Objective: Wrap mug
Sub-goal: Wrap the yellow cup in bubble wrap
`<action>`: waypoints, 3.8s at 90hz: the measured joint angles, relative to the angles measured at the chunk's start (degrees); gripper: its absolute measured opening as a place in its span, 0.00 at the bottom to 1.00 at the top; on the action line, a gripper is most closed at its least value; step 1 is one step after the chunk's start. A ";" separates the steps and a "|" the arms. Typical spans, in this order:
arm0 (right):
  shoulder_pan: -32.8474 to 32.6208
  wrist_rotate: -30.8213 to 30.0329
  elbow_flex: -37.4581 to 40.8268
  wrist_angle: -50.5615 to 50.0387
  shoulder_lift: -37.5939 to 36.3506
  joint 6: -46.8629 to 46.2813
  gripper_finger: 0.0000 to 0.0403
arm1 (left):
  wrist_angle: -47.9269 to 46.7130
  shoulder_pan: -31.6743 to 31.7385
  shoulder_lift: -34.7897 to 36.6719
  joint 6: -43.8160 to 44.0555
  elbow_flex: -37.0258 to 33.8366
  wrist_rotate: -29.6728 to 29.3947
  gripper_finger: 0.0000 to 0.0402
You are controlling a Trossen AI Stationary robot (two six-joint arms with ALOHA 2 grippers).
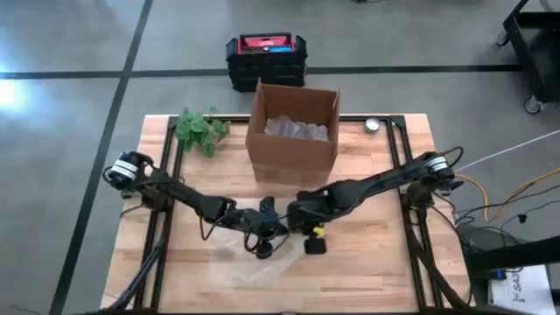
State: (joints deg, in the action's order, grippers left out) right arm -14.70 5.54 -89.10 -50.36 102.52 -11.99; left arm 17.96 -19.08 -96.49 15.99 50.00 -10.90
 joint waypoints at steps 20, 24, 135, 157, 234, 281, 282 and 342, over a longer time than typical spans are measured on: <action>0.02 -7.86 1.33 -0.53 0.48 -4.51 0.01 | 0.06 -0.02 0.00 0.00 0.00 0.00 0.05; 0.00 -8.67 1.64 -0.65 1.92 -4.72 0.01 | 0.03 -0.01 0.00 0.00 0.00 0.00 0.05; -1.68 -0.56 0.68 3.97 -0.64 0.02 0.01 | 0.31 -0.02 0.02 -0.02 0.00 0.00 0.05; -1.66 2.51 1.16 5.42 6.00 0.64 0.01 | 0.43 -0.02 0.02 0.00 0.00 0.00 0.05; -2.21 -2.82 -1.53 5.36 6.01 2.59 0.01 | 0.26 -0.02 0.11 0.22 0.00 0.03 0.05; -2.20 -8.25 2.41 3.48 7.23 1.48 0.01 | 0.53 0.01 0.07 0.21 0.02 0.96 0.05; -2.20 -8.34 2.46 3.56 7.39 1.48 0.01 | 0.54 0.01 0.06 0.22 0.02 0.96 0.05; -2.30 -6.55 2.96 7.77 4.19 1.80 0.01 | 0.40 -0.02 0.04 0.20 0.02 1.07 0.05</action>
State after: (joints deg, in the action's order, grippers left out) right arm -17.00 -1.01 -86.14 -42.58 106.70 -10.19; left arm 18.36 -19.09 -96.44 16.19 50.02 -9.82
